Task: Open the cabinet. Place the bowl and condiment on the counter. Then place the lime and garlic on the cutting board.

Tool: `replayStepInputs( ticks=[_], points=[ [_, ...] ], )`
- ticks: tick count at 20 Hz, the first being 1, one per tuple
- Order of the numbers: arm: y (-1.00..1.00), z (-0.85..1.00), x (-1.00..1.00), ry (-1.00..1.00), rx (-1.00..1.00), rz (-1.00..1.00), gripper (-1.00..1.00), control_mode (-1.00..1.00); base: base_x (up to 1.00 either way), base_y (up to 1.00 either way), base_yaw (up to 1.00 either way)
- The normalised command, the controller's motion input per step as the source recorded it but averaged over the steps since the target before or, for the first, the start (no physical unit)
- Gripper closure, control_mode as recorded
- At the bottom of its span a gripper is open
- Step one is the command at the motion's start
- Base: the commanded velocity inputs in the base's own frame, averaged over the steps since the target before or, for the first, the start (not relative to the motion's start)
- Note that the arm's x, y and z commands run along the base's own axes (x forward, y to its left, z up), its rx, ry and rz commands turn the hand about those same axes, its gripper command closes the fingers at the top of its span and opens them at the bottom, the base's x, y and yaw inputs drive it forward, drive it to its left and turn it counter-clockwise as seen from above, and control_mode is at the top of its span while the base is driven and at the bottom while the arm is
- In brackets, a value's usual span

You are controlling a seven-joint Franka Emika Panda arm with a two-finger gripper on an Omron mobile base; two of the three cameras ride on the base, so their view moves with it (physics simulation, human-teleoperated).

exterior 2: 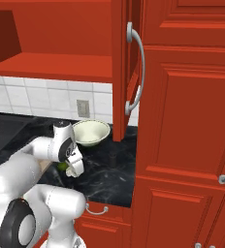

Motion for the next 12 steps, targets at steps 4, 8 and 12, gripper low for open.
replayStepInputs(
  ticks=[4, 8, 12],
  points=[
    [0.0, -0.55, 0.0, 0.0, 0.07, -0.13, -1.0, -1.0, 0.0, 0.0, 0.0],
    [-0.06, -0.51, 0.0, 0.0, 0.08, -0.11, -1.0, -1.0, 0.0, 0.0, 0.0],
    [-0.02, -0.55, 0.0, 0.0, 0.05, -0.09, -1.0, -1.0, 0.0, 0.0, 0.0]
  ],
)
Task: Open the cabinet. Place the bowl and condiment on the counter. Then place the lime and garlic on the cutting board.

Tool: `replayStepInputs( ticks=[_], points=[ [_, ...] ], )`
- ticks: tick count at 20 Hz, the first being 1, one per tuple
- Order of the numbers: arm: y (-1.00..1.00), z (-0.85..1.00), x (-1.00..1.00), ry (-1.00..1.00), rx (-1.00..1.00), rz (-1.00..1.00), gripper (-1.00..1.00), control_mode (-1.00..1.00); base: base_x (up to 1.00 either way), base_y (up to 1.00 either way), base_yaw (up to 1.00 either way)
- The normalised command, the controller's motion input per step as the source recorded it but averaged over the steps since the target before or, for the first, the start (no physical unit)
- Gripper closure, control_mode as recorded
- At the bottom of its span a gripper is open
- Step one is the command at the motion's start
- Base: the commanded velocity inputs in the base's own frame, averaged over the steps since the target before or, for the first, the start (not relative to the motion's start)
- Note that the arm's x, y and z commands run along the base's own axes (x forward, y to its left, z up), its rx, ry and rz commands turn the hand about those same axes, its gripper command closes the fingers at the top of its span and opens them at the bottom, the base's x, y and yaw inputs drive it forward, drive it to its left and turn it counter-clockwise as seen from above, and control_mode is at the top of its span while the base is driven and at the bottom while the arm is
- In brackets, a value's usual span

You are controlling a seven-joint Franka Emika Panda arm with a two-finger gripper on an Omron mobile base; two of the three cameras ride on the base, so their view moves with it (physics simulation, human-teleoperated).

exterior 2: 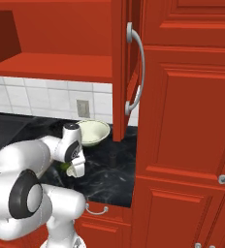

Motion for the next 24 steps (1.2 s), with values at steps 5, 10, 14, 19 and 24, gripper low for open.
replayStepInputs(
  ticks=[5, 10, 14, 19, 24],
  points=[
    [0.0, -0.59, -0.22, 0.0, 0.0, -0.07, 1.0, -1.0, 0.0, 0.0, 0.0],
    [0.0, -0.54, -0.43, 0.0, 0.0, -0.05, 1.0, -1.0, 0.0, 0.0, 0.0],
    [0.0, -0.17, -0.55, -0.04, 0.02, -0.05, 1.0, -1.0, 0.0, 0.0, 0.0],
    [-0.02, 0.33, -0.68, -0.06, 0.06, -0.05, 1.0, -1.0, 0.0, 0.0, 0.0],
    [0.4, 0.68, -0.37, -0.11, 0.0, 0.0, 1.0, -1.0, 0.0, 0.0, 0.0]
  ],
)
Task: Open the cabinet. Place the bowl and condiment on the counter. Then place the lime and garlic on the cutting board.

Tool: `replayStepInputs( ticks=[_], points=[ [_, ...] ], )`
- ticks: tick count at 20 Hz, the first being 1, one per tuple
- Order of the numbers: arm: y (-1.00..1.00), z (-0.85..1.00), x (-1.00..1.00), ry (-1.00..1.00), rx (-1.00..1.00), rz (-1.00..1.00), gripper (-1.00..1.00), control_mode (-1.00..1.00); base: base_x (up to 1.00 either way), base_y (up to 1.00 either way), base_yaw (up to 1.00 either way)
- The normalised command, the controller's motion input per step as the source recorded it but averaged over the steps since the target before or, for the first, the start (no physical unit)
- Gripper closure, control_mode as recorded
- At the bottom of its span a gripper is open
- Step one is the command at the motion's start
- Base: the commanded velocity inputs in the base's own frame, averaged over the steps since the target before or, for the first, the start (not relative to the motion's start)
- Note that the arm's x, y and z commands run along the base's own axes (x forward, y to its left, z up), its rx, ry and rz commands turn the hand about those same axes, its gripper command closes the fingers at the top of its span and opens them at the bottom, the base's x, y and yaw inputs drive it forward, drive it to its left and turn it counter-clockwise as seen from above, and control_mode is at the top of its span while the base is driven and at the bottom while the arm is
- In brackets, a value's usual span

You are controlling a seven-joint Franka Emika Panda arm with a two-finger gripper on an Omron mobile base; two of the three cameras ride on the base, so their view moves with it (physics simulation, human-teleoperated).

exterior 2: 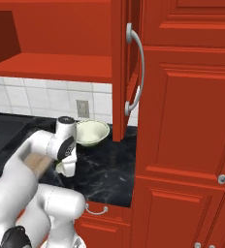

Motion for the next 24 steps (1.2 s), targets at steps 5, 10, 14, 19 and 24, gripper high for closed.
replayStepInputs(
  ticks=[5, 10, 14, 19, 24],
  points=[
    [0.93, 0.69, 0.01, -0.1, -0.05, 0.0, 1.0, -1.0, 0.0, 0.0, 0.0],
    [1.0, 0.41, 0.33, -0.08, -0.09, 0.0, 1.0, -1.0, 0.0, 0.0, 0.0],
    [0.57, 0.04, 0.69, 0.0, -0.02, 0.0, 1.0, -1.0, 0.0, 0.0, 0.0],
    [0.16, 0.02, 0.86, 0.01, 0.0, 0.0, 1.0, -1.0, 0.0, 0.0, 0.0],
    [0.2, 0.06, 0.73, 0.04, -0.01, 0.0, 1.0, -1.0, 0.0, 0.0, 0.0]
  ],
)
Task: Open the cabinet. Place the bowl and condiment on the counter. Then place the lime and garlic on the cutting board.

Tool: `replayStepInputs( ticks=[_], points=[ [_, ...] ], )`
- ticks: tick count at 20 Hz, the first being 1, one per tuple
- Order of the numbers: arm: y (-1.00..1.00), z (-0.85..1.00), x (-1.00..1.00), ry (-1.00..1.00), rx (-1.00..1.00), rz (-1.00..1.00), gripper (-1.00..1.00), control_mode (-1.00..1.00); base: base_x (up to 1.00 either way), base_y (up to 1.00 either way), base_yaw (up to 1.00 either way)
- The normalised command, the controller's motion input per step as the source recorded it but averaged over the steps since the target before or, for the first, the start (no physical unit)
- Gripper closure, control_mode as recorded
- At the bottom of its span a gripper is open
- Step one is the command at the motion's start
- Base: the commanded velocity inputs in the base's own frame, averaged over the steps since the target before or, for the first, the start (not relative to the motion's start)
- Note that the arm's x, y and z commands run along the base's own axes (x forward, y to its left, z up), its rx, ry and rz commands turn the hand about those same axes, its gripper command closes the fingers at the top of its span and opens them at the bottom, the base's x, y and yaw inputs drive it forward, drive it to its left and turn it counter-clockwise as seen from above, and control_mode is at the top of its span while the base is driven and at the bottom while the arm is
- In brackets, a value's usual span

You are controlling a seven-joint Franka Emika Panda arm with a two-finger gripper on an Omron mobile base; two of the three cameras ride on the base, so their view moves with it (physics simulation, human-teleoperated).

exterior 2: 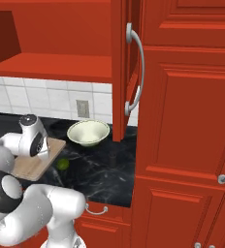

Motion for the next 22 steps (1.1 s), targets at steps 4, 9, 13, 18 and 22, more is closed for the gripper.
replayStepInputs(
  ticks=[4, 9, 13, 18, 22],
  points=[
    [0.69, -0.02, 0.34, 0.07, -0.07, 0.0, 1.0, -1.0, 0.0, 0.0, 0.0],
    [0.45, -0.19, 0.13, 0.07, -0.05, 0.0, 1.0, -1.0, 0.0, 0.0, 0.0],
    [-0.04, -0.03, 0.31, 0.04, 0.0, 0.0, -1.0, -1.0, 0.0, 0.0, 0.0],
    [-0.21, 0.0, 0.1, 0.01, 0.0, 0.0, -1.0, -1.0, 0.0, 0.0, 0.0],
    [-0.37, 0.0, -0.38, 0.0, 0.0, 0.01, -1.0, -1.0, 0.0, 0.0, 0.0]
  ],
)
